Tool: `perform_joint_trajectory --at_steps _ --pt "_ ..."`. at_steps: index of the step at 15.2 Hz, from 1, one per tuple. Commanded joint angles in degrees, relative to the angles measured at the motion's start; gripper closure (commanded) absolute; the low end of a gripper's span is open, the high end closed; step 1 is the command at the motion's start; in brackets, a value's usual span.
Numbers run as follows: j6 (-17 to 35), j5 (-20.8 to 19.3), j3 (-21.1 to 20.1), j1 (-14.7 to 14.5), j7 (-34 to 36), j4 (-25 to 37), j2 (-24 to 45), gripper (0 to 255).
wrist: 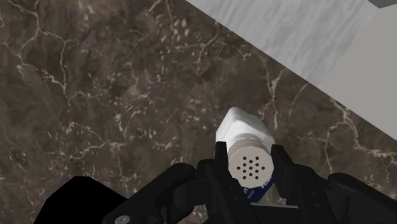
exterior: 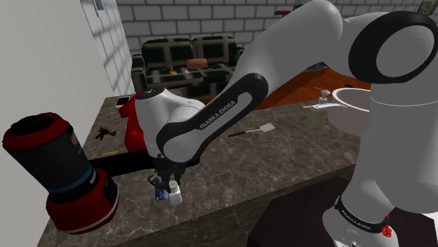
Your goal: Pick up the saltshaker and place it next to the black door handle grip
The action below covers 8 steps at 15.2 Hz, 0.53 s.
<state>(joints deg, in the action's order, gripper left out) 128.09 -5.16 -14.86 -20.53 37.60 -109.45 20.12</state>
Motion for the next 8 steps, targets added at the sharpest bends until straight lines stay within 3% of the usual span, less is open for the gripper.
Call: perform_joint_trajectory --at_steps 1,5,6,8 --pt "0.1 0.0 0.0 0.0 0.0 0.0 0.1 255" --pt "0.1 0.0 0.0 0.0 0.0 0.0 0.1 255" --pt "0.1 0.0 0.0 0.0 0.0 0.0 0.1 0" --pt "0.1 0.0 0.0 0.0 0.0 0.0 0.1 0"
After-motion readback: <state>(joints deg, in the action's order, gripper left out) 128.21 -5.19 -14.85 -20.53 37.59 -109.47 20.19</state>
